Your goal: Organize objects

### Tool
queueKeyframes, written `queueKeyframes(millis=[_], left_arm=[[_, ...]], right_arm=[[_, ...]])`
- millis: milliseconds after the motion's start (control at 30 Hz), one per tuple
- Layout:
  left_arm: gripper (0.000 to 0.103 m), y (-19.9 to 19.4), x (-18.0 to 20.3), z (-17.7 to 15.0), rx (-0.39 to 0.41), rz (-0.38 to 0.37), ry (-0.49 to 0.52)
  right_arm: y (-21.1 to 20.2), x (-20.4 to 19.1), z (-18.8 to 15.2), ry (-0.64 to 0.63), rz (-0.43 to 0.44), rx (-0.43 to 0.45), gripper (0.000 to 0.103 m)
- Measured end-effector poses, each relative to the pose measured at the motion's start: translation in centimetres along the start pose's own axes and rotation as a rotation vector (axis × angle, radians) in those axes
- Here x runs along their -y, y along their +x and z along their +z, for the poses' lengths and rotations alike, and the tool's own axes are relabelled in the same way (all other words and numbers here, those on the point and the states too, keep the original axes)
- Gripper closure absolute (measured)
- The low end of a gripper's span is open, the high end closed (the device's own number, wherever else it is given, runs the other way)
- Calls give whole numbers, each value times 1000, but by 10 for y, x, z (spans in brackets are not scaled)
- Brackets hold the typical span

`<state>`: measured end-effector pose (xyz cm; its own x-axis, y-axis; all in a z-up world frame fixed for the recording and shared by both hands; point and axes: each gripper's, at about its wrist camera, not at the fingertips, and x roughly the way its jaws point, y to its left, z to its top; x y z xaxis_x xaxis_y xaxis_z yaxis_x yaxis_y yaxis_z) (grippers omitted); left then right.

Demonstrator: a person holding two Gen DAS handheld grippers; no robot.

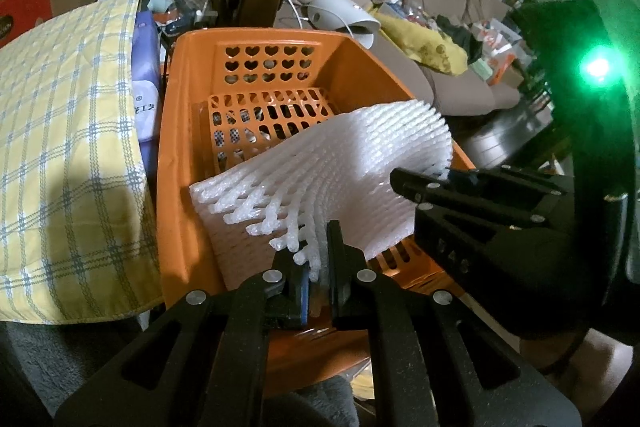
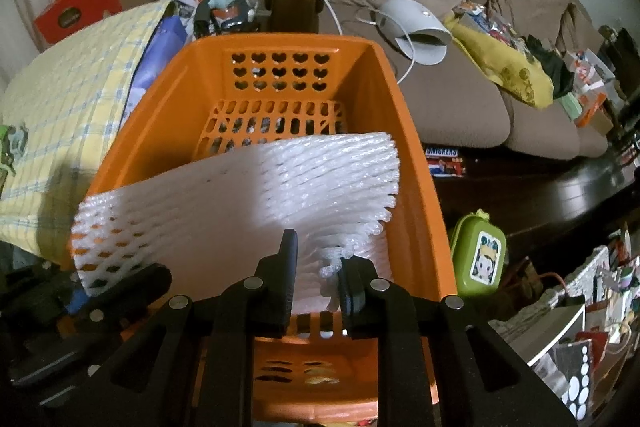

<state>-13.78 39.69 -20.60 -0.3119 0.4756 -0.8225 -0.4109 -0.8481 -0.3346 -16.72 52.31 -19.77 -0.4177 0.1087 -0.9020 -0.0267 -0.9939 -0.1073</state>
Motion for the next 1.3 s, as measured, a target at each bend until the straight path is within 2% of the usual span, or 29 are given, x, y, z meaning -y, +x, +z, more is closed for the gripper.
queueKeyframes(millis=[1300], left_arm=[[97, 11, 1, -4, -46, 8, 21]], right_arm=[[15, -4, -8, -10, 16, -82, 82]])
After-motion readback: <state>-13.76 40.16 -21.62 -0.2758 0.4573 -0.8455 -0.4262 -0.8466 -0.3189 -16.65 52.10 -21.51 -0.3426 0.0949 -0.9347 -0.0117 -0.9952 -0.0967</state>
